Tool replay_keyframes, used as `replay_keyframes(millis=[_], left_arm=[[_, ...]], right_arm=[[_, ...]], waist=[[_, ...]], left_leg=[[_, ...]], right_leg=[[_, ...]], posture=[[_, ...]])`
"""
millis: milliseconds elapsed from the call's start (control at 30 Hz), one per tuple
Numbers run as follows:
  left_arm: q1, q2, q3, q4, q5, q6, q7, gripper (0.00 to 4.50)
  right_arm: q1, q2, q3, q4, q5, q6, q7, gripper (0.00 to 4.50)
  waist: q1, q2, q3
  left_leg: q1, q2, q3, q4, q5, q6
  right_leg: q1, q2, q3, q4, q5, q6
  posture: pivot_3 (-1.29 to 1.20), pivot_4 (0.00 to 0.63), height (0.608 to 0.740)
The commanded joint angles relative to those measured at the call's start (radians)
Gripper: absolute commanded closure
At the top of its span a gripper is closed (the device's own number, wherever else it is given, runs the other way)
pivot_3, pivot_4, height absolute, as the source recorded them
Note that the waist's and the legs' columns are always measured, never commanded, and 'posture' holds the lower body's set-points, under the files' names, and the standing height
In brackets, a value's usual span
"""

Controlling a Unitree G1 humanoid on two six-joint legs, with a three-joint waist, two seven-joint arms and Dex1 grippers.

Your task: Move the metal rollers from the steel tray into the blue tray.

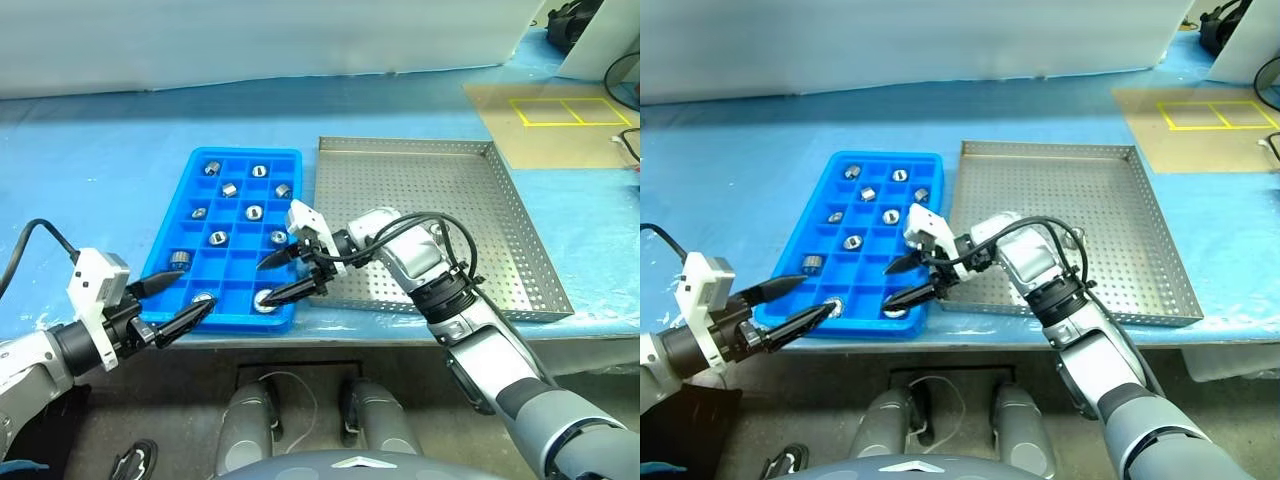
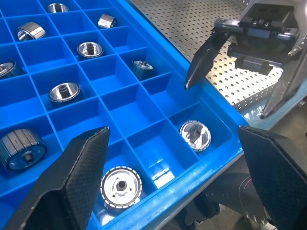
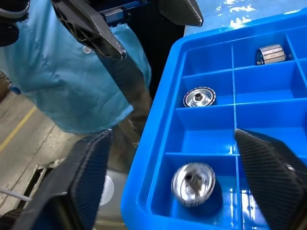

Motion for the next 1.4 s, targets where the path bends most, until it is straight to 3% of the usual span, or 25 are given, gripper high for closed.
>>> replay_keyframes(millis=[33,133,267,433,800,1067,1400], left_arm=[[-0.035,0.013,-0.026,0.008,0.006,-0.018,-0.008,0.00],[-0.085,0.004,-0.075,0.019,0.016,-0.028,0.001,0.00],[-0.183,-0.025,-0.157,0.044,0.026,-0.040,0.025,0.00],[-0.298,-0.052,-0.278,0.127,0.085,-0.059,0.013,0.00],[-0.483,-0.072,-0.389,0.291,0.136,-0.081,-0.085,0.00],[-0.491,-0.080,-0.406,0.305,0.163,-0.088,-0.113,0.00],[-0.440,-0.080,-0.381,0.275,0.158,-0.081,-0.104,0.00]], right_arm=[[-0.033,-0.001,-0.020,-0.021,-0.002,-0.054,-0.035,0.15],[-0.076,-0.034,-0.114,-0.002,0.036,-0.110,-0.042,0.15],[-0.129,-0.093,-0.241,0.139,0.006,-0.229,-0.164,0.15],[-0.084,-0.180,-0.291,0.258,-0.061,-0.341,-0.266,0.15],[-0.100,-0.227,-0.406,0.536,-0.129,-0.443,-0.595,0.15],[-0.043,-0.292,-0.398,0.551,-0.154,-0.466,-0.551,0.15],[0.057,-0.321,-0.373,0.507,-0.160,-0.440,-0.448,0.15]], waist=[[0.000,0.000,0.000],[-0.002,0.000,0.000],[-0.001,-0.001,0.000],[-0.009,-0.003,-0.002],[-0.097,-0.002,-0.002],[-0.153,-0.003,-0.002],[-0.179,-0.003,-0.002]], left_leg=[[0.000,0.000,0.000,0.000,0.000,0.000],[0.000,0.000,0.000,0.000,0.000,0.000],[0.000,-0.001,0.000,0.001,0.000,0.000],[0.003,-0.001,0.000,0.001,0.000,0.000],[-0.004,0.000,0.000,0.003,-0.001,0.002],[-0.004,0.000,0.000,0.004,-0.001,0.003],[-0.006,0.000,-0.001,0.010,-0.004,0.008]], right_leg=[[0.000,0.000,0.000,0.000,0.000,0.000],[0.000,0.000,0.000,0.000,0.000,0.000],[0.001,0.000,0.001,0.000,0.001,-0.002],[0.004,0.000,0.001,-0.001,0.003,-0.005],[0.000,0.001,0.001,-0.001,0.004,-0.007],[0.001,0.001,0.000,-0.002,0.004,-0.007],[0.003,0.001,-0.002,-0.002,0.004,-0.007]], posture=[[-0.28,0.150,0.740],[-0.31,0.150,0.740],[-0.36,0.150,0.740],[-0.45,0.150,0.740],[-0.56,0.150,0.740],[-0.57,0.150,0.740],[-0.54,0.150,0.740]])
